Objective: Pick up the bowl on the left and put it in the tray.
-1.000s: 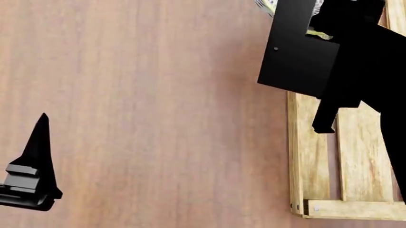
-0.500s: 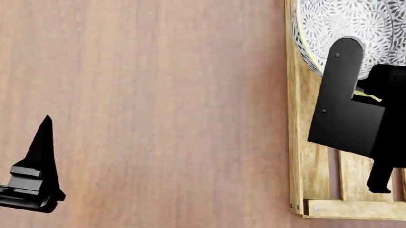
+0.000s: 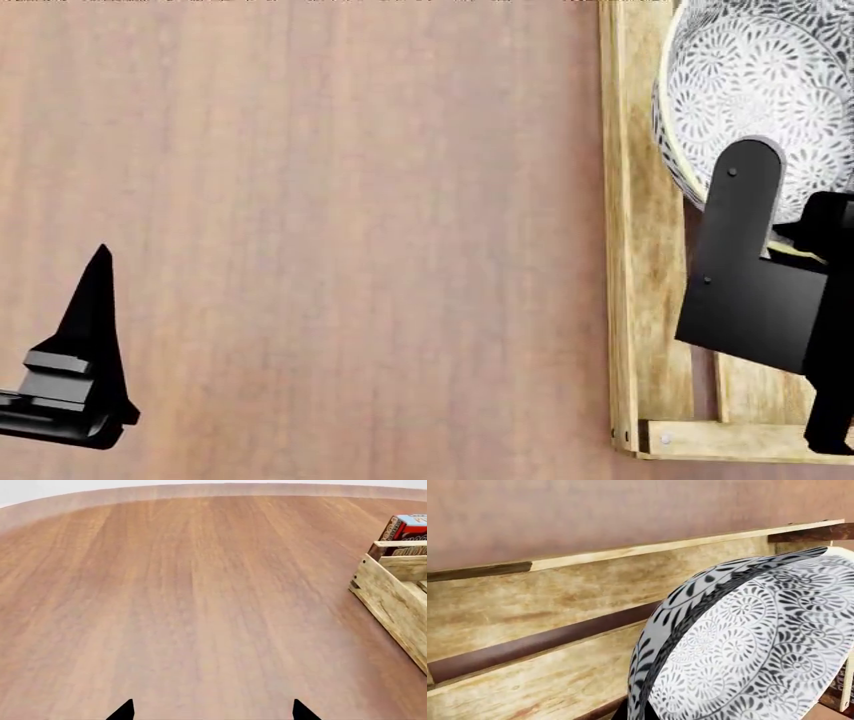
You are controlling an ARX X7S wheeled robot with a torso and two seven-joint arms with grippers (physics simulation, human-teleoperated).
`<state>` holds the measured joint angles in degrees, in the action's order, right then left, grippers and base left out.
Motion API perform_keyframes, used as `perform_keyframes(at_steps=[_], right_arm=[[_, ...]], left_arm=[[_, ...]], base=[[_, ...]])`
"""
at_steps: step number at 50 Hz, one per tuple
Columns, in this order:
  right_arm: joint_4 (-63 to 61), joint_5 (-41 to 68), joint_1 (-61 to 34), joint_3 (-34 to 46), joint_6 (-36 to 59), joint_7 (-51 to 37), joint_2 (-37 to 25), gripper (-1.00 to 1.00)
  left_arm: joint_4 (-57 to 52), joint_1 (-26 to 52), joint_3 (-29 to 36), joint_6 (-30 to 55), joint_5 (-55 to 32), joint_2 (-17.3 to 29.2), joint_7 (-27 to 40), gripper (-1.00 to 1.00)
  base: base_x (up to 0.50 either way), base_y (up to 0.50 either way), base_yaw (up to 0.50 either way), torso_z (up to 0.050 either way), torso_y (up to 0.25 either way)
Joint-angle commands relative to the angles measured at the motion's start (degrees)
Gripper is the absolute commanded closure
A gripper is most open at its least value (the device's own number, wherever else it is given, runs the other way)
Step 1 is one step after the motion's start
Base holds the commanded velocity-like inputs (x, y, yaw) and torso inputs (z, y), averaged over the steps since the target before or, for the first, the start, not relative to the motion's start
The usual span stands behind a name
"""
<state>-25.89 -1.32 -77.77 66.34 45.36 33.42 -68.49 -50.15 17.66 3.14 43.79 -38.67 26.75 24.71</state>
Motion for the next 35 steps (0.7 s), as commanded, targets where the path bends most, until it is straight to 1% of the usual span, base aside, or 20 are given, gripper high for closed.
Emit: perform_keyframes(at_steps=[1, 9, 35], right_arm=[[0.44, -1.12, 0.96, 0.51, -0.69, -0.72, 0.06, 1.0], [1.45, -1.01, 2.16, 0.86, -1.09, -1.8, 0.46, 1.0], [1.55, -0.48, 3.46, 1.35, -1.02, -1.47, 0.53, 1.0]], left_arm=[[0.05, 0.03, 0.13, -0.06, -0.18, 0.24, 0.32, -1.0], [0.26, -0.18, 0.41, -0.45, -0.03, 0.33, 0.34, -1.0], [0.29, -0.06, 0.52, -0.63, -0.63, 0.93, 0.91, -1.0]], base=[[0.0, 0.0, 0.0, 0.0, 0.0], [0.0, 0.0, 0.0, 0.0, 0.0], [0.0, 0.0, 0.0, 0.0, 0.0]])
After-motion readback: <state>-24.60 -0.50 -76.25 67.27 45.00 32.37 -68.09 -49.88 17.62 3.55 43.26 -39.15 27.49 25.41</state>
